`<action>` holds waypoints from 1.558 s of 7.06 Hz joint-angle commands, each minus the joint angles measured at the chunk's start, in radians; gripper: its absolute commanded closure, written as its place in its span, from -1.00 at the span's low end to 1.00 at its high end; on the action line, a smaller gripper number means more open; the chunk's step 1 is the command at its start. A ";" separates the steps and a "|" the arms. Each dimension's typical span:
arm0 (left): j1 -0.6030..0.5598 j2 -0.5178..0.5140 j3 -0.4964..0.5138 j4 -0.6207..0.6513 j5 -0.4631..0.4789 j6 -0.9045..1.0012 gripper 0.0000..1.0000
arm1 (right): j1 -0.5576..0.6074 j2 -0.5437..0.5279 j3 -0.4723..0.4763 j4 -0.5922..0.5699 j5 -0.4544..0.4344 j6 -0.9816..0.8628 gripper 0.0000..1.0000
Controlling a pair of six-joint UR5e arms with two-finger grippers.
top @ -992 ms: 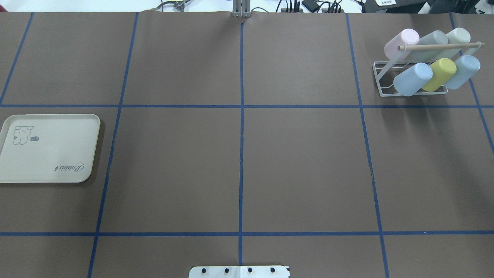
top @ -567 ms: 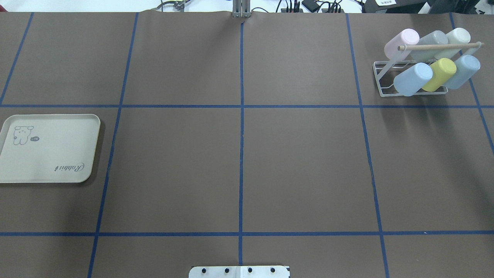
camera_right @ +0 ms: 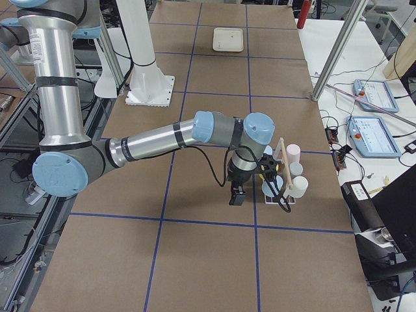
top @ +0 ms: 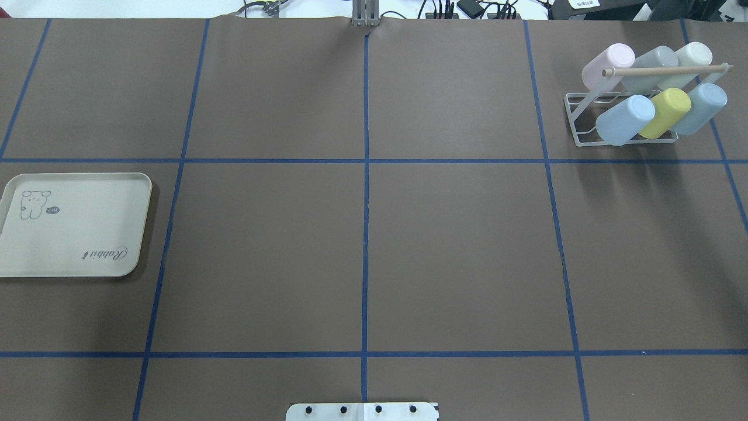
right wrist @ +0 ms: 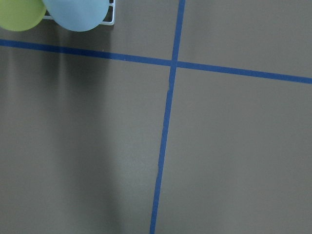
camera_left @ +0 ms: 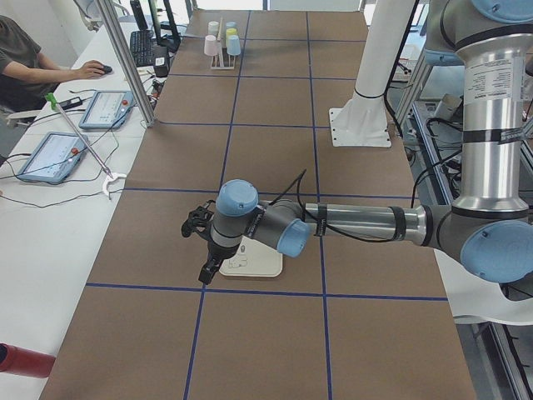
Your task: Transfer IKEA cup to right arm and place on rack
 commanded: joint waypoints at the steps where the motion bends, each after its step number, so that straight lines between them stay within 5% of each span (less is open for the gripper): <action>1: 0.003 -0.039 0.006 0.099 0.004 0.064 -1.00 | 0.000 -0.012 -0.072 0.209 0.001 0.046 -1.00; 3: 0.002 -0.085 0.011 0.175 0.002 0.064 -1.00 | 0.000 -0.014 -0.120 0.368 0.002 0.205 -1.00; 6: 0.002 -0.114 0.047 0.180 -0.010 0.055 -1.00 | 0.011 -0.061 -0.163 0.376 0.126 0.209 -1.00; 11: 0.000 -0.110 0.073 0.183 -0.011 0.053 -1.00 | 0.028 -0.096 -0.161 0.376 0.125 0.211 -1.00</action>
